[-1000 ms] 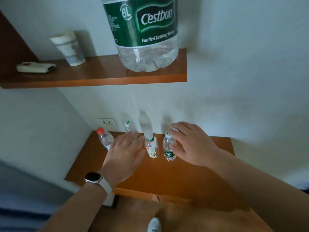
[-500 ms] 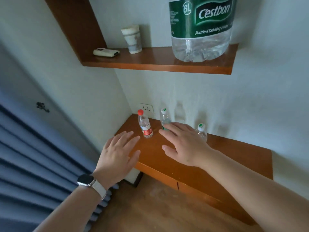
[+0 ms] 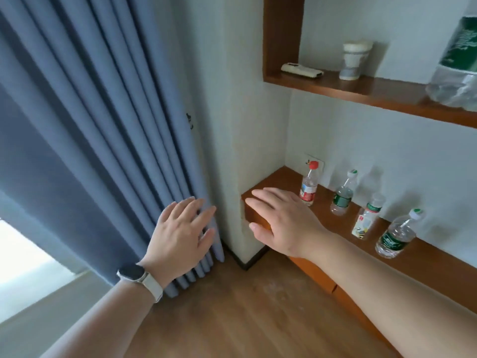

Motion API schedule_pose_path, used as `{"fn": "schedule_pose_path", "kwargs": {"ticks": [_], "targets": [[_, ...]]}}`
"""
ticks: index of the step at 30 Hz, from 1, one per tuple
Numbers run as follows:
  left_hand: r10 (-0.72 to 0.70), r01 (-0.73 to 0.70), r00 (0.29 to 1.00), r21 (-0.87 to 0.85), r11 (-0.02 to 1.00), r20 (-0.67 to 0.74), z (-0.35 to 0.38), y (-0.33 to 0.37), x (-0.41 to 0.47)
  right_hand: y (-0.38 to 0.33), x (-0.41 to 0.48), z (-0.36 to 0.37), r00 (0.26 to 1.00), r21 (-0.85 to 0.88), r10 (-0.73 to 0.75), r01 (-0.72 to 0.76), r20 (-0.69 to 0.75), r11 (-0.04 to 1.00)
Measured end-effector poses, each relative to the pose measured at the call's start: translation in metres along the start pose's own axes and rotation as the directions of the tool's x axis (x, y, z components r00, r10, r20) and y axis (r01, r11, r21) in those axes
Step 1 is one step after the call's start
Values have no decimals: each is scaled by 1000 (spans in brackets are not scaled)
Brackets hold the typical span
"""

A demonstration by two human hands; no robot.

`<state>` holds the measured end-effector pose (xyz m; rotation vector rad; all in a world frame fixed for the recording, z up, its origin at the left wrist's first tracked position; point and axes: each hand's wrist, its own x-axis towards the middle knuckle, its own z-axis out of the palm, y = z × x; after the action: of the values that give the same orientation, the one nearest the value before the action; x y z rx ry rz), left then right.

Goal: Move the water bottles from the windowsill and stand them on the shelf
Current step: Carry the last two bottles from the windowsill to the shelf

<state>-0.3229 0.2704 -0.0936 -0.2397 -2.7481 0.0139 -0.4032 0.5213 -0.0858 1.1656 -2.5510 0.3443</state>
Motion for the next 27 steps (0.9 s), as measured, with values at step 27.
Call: {"fn": "schedule_pose_path", "kwargs": {"ticks": [27], "targets": [[-696,705,706,224,673,-130,-116,-202,-370,-391,155,110,714,235,-700,683,-12,692]]}}
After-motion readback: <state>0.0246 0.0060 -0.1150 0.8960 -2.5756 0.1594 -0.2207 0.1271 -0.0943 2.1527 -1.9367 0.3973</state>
